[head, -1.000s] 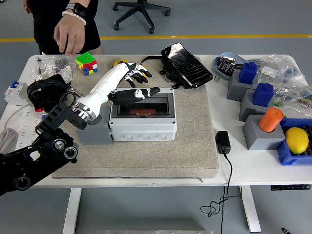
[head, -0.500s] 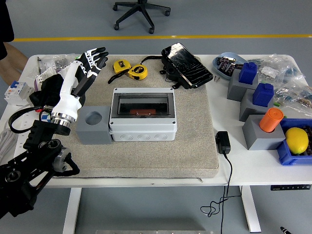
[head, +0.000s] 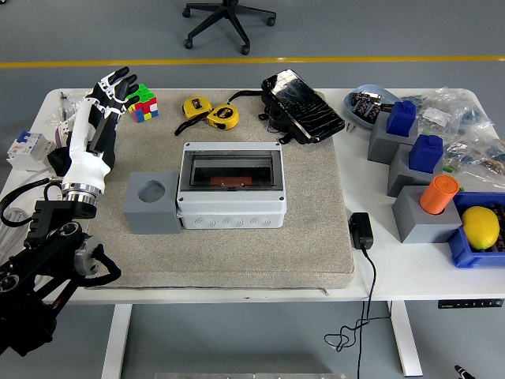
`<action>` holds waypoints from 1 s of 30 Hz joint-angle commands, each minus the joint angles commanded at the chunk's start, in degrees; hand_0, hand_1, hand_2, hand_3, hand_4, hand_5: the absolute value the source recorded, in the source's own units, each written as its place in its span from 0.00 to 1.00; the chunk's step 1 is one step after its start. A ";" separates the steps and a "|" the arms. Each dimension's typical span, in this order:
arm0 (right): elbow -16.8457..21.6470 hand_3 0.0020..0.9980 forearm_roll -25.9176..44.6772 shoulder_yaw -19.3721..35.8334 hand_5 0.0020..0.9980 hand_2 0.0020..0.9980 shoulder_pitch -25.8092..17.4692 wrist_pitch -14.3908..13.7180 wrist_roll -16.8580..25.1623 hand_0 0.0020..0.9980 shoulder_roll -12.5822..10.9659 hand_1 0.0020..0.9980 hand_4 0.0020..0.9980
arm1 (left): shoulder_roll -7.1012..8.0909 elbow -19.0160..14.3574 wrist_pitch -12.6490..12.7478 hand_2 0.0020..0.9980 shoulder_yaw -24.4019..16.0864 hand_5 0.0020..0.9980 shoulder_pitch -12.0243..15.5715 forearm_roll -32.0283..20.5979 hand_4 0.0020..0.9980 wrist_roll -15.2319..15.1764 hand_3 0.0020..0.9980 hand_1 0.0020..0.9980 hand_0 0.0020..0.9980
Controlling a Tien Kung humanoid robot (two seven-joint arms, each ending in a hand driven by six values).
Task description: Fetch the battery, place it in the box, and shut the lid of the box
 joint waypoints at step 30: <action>-0.01 0.54 0.12 -0.98 0.38 0.64 0.86 0.08 -0.35 0.57 -0.08 0.63 0.86 | 0.46 -1.11 -0.53 0.73 -3.30 0.66 1.34 -0.06 1.00 0.03 0.74 0.72 0.71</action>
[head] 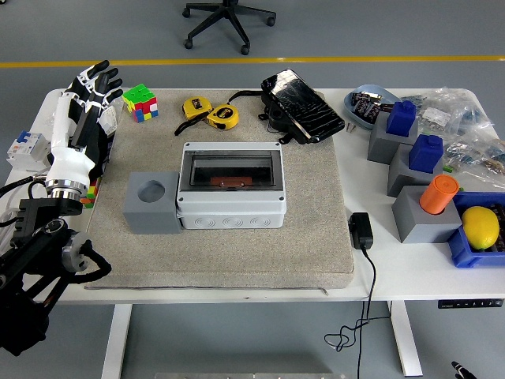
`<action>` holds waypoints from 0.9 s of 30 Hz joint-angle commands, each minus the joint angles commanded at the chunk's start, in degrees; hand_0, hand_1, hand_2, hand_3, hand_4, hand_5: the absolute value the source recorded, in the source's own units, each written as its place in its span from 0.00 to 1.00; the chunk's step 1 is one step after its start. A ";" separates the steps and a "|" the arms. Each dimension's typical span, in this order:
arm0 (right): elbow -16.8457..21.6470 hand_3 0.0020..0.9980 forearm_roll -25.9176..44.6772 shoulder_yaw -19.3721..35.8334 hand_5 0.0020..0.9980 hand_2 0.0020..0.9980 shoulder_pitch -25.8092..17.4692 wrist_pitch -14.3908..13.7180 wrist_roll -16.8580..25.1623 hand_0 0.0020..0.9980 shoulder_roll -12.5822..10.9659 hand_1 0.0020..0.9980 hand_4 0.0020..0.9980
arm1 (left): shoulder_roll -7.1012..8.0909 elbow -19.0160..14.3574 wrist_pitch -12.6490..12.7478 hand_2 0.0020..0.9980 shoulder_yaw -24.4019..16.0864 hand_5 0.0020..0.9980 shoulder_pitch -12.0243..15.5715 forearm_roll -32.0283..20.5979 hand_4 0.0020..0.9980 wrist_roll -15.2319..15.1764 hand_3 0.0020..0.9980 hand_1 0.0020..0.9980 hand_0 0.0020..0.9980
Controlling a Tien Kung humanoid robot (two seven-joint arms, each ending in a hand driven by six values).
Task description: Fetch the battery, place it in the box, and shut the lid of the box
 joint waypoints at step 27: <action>-0.07 0.54 -0.08 0.98 0.39 0.65 -0.33 0.38 -0.34 0.59 0.18 0.65 0.86 | -0.34 -0.21 0.11 0.72 -0.34 0.66 0.52 0.71 1.00 0.19 0.73 0.71 0.71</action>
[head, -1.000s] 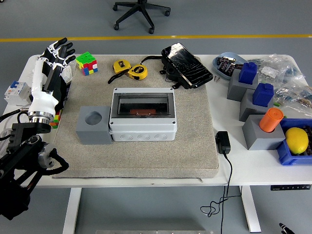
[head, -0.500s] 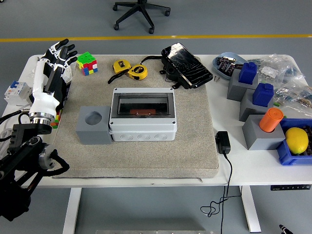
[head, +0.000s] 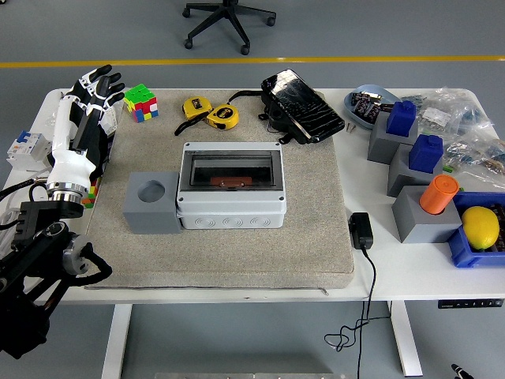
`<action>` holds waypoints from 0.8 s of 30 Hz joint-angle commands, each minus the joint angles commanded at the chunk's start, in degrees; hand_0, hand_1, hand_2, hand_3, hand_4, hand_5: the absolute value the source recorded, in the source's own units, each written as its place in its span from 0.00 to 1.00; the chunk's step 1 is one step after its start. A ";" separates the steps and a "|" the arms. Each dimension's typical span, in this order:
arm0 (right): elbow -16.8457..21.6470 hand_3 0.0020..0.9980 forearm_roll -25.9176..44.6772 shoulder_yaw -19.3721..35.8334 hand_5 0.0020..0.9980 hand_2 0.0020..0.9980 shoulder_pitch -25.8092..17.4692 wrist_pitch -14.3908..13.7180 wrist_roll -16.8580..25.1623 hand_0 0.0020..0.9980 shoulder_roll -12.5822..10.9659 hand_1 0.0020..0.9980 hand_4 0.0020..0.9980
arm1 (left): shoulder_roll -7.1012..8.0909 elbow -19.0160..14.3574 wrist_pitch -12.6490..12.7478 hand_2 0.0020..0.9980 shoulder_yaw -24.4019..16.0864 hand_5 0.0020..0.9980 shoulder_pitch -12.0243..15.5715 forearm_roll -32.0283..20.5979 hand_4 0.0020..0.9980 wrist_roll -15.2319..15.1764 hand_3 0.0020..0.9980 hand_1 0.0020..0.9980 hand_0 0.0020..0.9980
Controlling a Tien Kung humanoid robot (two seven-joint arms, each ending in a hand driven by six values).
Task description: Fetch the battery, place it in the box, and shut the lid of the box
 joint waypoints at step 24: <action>0.04 0.54 0.08 -0.34 0.39 0.65 0.12 -0.01 -0.11 0.59 -0.05 0.65 0.86 | 0.06 -0.21 0.25 0.72 -0.07 0.66 -0.15 0.30 1.00 -0.17 0.73 0.70 0.70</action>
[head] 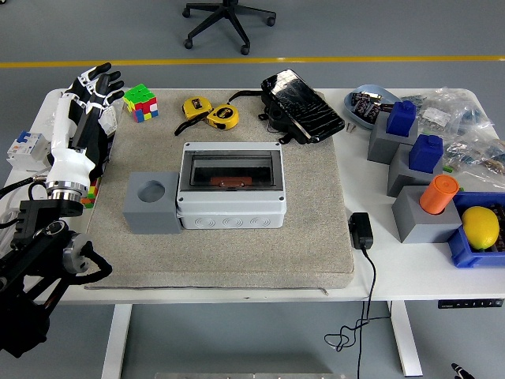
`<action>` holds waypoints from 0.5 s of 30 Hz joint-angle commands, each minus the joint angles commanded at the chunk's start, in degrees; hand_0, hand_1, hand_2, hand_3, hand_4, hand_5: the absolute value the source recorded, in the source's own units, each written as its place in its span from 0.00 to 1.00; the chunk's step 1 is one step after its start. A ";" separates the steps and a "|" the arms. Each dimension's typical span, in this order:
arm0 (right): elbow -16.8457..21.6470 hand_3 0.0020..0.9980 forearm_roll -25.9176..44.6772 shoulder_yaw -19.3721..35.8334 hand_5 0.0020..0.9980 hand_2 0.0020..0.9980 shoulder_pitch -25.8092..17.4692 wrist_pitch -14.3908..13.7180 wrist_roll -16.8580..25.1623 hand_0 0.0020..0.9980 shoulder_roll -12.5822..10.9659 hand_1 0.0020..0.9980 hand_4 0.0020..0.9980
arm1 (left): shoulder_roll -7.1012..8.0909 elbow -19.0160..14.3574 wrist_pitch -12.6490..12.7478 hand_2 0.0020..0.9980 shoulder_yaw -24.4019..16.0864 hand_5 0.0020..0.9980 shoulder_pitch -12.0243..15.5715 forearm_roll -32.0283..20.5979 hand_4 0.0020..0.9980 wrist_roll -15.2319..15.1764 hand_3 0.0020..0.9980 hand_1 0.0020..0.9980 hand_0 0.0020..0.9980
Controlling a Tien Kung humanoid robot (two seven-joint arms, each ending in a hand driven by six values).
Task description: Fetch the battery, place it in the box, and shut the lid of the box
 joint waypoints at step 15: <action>0.02 0.54 0.05 -0.62 0.39 0.66 0.19 -0.12 -0.06 0.58 -0.29 0.65 0.86 | 0.40 -0.08 -0.01 0.72 0.92 0.67 -0.23 -0.10 1.00 0.12 0.73 0.71 0.70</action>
